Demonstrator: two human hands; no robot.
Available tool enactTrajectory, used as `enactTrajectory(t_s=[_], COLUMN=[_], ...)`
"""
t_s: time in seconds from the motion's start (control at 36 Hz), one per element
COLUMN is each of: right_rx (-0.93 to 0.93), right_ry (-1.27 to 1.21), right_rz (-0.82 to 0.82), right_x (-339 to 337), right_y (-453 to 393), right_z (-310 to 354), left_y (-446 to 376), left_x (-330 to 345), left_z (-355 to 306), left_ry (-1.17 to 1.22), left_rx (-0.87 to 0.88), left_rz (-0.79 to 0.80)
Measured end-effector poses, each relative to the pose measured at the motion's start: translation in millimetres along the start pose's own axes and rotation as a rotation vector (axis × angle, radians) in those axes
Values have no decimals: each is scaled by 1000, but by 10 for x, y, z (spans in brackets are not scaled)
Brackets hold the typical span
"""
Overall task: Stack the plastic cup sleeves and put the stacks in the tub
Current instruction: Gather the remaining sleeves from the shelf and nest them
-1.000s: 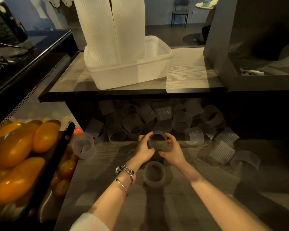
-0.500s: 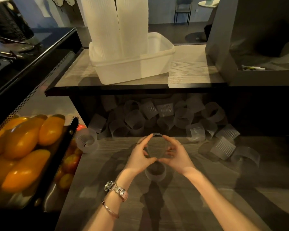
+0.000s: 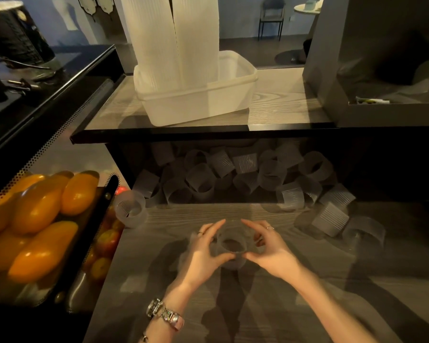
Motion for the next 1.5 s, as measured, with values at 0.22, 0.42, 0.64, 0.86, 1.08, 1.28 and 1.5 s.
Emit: enactTrajectory(t_s=[0.22, 0.42, 0.64, 0.86, 1.08, 1.28, 1.5], right_rx=[55, 126, 131, 139, 170, 195, 299], right_ry=[39, 59, 77, 40, -213, -233, -191], right_rz=[62, 65, 56, 207, 106, -54, -7], right_x=[187, 306, 312, 250, 108, 65, 125], right_y=[-61, -62, -81, -133, -603, -1219, -1539], right_z=[-78, -247, -257, -219, -15, 228, 317], left_y=[28, 65, 63, 46, -272, -691, -964], left_x=[129, 272, 293, 248, -175, -456, -568], left_z=[308, 482, 517, 568, 522, 517, 427], left_ry=[94, 128, 164, 172, 246, 155, 6], left_rx=[-169, -220, -207, -238, -238, -343, -399], left_rz=[6, -26, -19, 22, -153, -156, -105])
Point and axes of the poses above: each hand's wrist, its own y-axis away from the middle knuckle, its own x-axis out of the palm, z = x × y, the point moved 4 cm from there along -y, towards the middle knuckle, and after that the axes turned 3 degrees about z, right-handed, at the moved point
